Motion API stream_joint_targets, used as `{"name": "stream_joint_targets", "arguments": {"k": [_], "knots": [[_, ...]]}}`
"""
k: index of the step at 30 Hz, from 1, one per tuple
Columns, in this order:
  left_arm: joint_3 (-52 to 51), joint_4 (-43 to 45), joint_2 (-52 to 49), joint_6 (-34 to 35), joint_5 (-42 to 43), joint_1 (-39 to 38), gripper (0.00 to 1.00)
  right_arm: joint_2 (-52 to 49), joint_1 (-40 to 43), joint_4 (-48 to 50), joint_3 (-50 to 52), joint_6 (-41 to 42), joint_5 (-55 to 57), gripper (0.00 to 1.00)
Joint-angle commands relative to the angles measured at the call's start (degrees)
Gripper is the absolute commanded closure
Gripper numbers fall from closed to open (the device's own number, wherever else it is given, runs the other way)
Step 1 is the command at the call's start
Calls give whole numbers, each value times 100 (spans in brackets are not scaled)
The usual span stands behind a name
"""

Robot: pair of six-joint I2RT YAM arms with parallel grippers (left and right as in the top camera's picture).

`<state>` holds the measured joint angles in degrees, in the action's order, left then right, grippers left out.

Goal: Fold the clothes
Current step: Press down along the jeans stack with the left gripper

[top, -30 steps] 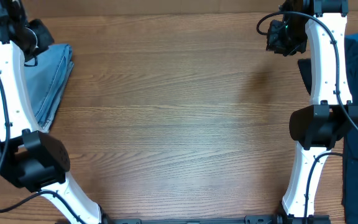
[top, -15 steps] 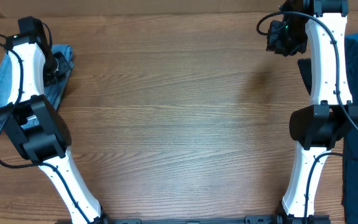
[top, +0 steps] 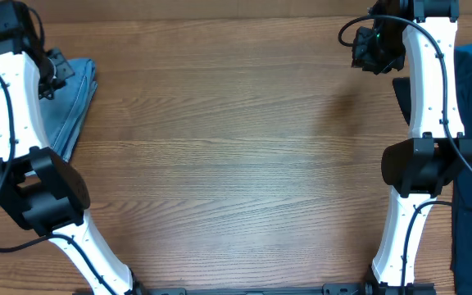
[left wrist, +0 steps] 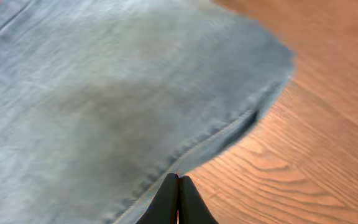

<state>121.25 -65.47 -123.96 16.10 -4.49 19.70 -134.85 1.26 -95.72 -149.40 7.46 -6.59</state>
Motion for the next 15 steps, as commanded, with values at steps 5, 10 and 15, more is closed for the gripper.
{"name": "stream_joint_targets", "arguments": {"k": [5, 10, 15], "knots": [[-48, -52, -184, -20, -210, 481, 96, 142, 22, 2, -66, -17, 50, 72], [-66, -76, -420, -26, -210, 551, 96, 142, 22, -4, -66, -15, 50, 72], [-74, -321, -1058, -26, -212, 551, 96, 142, 22, -70, -66, -17, 50, 73]]}}
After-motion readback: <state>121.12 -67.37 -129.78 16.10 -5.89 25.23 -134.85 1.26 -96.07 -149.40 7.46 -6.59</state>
